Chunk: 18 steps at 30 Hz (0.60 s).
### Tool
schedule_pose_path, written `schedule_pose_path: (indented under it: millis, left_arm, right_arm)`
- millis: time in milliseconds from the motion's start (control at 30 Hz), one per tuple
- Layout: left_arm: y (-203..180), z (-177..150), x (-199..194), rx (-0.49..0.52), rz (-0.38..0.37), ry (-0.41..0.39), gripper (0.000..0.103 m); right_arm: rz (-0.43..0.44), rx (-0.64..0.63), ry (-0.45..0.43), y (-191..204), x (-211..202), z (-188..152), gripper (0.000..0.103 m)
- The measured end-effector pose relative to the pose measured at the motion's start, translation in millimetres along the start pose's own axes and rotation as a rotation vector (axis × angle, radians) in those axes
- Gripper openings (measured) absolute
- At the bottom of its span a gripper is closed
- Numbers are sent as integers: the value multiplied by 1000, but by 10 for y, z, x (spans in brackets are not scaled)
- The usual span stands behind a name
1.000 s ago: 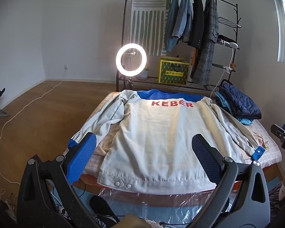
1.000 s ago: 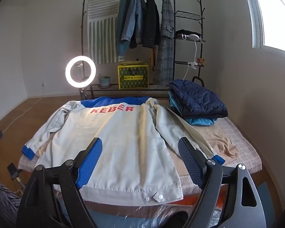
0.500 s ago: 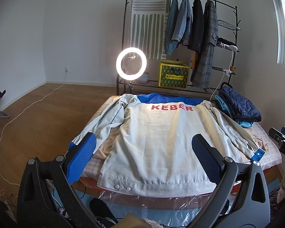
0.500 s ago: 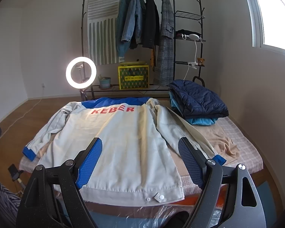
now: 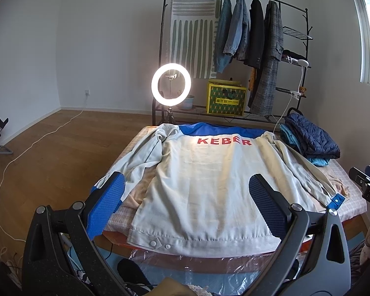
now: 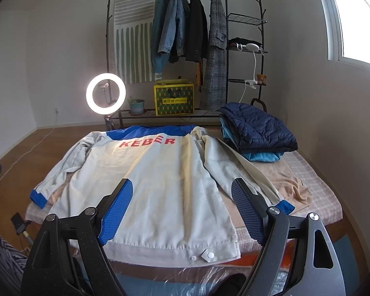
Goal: Fold large clothes
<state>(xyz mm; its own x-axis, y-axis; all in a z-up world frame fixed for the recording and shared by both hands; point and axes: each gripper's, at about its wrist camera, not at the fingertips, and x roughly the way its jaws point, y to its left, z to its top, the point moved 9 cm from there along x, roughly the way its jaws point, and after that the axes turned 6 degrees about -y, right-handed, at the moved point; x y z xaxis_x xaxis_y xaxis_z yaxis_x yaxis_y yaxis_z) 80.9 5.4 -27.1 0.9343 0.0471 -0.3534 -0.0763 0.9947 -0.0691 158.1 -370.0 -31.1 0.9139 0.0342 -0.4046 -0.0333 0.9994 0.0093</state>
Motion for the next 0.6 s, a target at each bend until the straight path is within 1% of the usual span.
schedule_pose_path:
  millis: [400, 600]
  left_arm:
    - [30, 19, 14, 1, 2, -2, 102]
    - [27, 10, 11, 1, 1, -2, 102]
  right_arm:
    - [6, 1, 2, -24, 6, -6, 82]
    - [9, -1, 5, 39, 16, -27, 82]
